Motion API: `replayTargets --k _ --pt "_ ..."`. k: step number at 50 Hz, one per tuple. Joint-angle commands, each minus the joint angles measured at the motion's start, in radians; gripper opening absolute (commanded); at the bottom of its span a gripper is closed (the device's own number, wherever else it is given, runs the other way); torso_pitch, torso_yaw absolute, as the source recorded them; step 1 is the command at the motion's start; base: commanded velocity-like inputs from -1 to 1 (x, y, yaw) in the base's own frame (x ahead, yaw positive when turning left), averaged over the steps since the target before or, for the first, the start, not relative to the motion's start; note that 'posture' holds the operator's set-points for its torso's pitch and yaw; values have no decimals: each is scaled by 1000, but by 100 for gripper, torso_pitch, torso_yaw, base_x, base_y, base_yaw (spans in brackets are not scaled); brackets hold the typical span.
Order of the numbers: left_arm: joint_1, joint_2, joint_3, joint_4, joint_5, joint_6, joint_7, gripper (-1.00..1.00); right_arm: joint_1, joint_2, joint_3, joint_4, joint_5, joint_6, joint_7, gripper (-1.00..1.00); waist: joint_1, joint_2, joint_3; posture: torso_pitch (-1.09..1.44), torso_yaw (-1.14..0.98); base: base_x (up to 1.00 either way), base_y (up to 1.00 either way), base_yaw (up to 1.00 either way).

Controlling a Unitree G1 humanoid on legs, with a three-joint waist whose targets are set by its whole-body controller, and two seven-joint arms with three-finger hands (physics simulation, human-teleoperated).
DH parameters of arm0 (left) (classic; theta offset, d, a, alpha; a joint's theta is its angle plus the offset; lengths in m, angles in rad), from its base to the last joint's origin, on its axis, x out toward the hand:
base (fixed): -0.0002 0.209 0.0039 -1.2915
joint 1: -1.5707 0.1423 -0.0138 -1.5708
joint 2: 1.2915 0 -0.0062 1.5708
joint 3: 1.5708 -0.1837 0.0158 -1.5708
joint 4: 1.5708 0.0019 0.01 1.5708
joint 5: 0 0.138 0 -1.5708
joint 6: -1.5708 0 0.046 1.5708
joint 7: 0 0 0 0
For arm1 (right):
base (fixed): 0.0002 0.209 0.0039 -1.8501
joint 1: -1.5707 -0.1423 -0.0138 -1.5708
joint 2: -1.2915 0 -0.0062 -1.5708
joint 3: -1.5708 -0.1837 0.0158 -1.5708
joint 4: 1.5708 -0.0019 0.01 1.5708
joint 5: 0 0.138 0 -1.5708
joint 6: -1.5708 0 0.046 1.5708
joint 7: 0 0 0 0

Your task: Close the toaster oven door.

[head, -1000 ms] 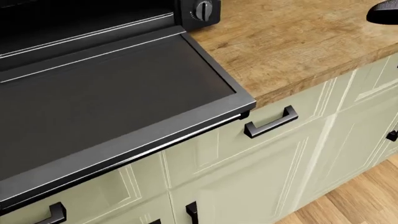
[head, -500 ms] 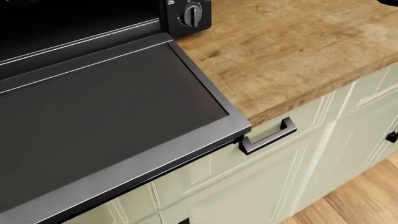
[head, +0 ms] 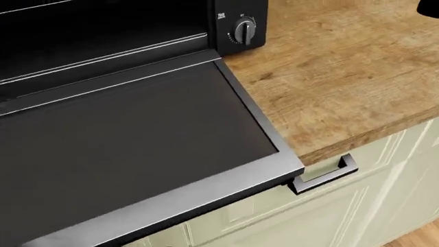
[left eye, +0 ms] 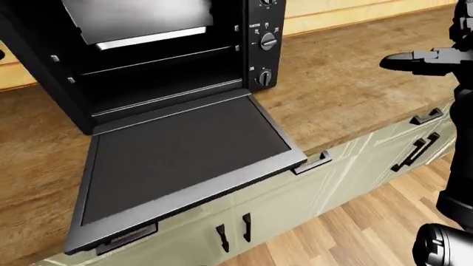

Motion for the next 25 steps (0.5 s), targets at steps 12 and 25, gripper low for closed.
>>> replayTargets --k 12,25 --pt "-26 31 33 -27 1 -34 12 100 -26 -11 2 -63 -17 -22 32 100 52 43 -22 0 0 0 0 100" --pt "-25 28 32 -31 3 -31 12 100 -44 -6 25 9 -148 -20 -14 100 -35 -65 26 0 0 0 0 61"
